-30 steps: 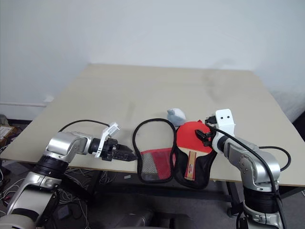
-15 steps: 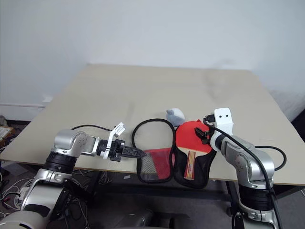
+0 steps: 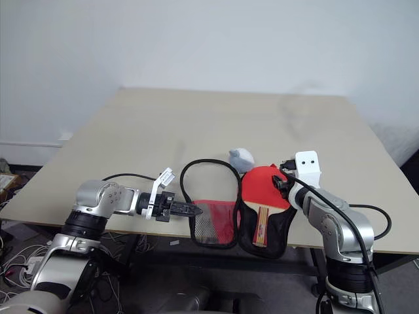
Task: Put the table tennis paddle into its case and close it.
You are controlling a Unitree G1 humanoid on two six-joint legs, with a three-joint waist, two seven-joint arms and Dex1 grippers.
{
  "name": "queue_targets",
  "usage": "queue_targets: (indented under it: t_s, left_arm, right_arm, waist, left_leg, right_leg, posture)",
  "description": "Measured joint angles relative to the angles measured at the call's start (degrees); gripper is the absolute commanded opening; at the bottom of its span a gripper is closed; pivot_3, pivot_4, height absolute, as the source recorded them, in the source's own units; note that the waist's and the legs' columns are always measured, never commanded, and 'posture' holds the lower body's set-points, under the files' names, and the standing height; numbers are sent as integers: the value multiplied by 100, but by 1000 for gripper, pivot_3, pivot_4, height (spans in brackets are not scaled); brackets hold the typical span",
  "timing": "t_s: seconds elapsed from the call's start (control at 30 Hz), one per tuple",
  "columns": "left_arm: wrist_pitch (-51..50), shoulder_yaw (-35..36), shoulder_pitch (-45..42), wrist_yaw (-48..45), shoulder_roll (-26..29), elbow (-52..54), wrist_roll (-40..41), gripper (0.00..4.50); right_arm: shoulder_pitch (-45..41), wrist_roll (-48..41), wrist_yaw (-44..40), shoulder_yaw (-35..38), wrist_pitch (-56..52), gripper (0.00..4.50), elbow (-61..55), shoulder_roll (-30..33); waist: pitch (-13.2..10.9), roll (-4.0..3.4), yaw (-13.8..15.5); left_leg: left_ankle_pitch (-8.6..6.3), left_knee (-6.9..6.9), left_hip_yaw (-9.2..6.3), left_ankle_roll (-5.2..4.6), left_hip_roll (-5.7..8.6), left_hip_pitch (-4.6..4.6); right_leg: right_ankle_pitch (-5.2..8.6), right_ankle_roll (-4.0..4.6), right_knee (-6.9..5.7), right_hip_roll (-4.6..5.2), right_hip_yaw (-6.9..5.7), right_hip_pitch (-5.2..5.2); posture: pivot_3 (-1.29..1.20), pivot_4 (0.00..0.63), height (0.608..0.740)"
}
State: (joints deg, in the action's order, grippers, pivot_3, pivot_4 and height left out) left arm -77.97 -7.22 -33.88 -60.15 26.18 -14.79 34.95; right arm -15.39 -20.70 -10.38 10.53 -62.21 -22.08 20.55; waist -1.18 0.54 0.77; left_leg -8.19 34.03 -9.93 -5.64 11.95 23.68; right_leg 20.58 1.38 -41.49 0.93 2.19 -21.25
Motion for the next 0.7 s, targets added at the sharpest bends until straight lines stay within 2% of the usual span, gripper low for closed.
queue_targets:
  t_s: [0.13,0.27,0.47,0.7]
  left_arm:
    - [64,43,-3,-129,27,81,168,50]
    - [286,-156,-22,-444,168,492,237,50]
    - [761,-546,-182,-624,79,406,137,50]
    - [1239,-1057,-835,-718,-785,-104,-100,50]
  right_arm:
    - [-44,-26,50,295,350,2182,-72,-178]
    - [-232,-51,185,618,824,2182,-78,-396]
    - [-529,-201,517,1258,1359,2182,52,-659]
    - [-593,-464,418,1209,1462,2182,21,-641]
  waist:
    - [-1,0,1]
    - [-2,-4,0]
    - [-6,-12,19]
    - [-6,-11,4]
  left_leg:
    - [1,1,0,1,0,0]
    - [3,-4,1,4,0,-3]
    - [7,-6,1,12,0,-3]
    - [9,-3,4,14,0,-2]
  right_leg:
    - [0,0,-1,0,0,0]
    - [0,1,-1,-1,2,0]
    - [-1,2,0,0,2,-1]
    - [-1,1,1,2,4,0]
  posture:
    - [0,0,740]
    - [0,0,740]
    - [0,0,740]
    - [0,0,740]
